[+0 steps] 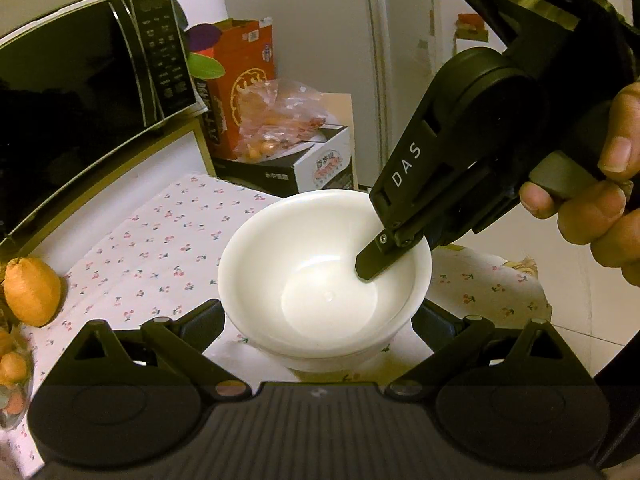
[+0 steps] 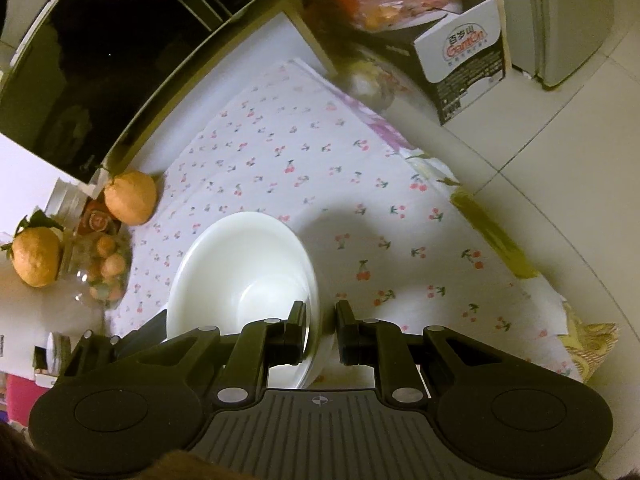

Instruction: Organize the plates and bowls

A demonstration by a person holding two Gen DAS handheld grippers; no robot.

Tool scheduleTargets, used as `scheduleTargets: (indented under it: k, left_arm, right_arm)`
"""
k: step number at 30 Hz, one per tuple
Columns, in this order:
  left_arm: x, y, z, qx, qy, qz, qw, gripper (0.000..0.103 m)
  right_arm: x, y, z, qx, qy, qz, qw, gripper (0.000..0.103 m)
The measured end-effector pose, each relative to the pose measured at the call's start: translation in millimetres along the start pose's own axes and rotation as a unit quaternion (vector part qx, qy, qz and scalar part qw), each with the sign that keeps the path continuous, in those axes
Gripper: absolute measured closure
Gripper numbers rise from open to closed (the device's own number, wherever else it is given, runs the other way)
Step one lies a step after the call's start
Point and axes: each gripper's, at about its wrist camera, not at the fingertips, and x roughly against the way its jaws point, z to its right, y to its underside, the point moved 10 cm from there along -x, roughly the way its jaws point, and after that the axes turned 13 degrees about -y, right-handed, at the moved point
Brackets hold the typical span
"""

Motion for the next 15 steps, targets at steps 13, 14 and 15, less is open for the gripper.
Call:
scheduleTargets:
  k: [13, 14, 15]
  left_arm:
    - [11.0, 8.6, -24.6, 0.015, -0.019, -0.002, 0.9997, 0.004]
    - [12.3, 9.4, -26.6, 0.016, -0.02, -0.003, 0.9997, 0.004]
    - [13.2, 10.4, -28.7, 0.017, -0.022, -0.003, 0.9996, 0.004]
  right_arm:
    - [-14.5, 10.5, -28.4, 0.009, -0.018, -0.01, 1.0, 0.087]
    - [-15.6, 11.4, -30.3, 0.01, -0.019, -0.011, 1.0, 0.087]
    - [-17.0, 12.5, -32.4, 0.011, -0.02, -0.012, 1.0, 0.087]
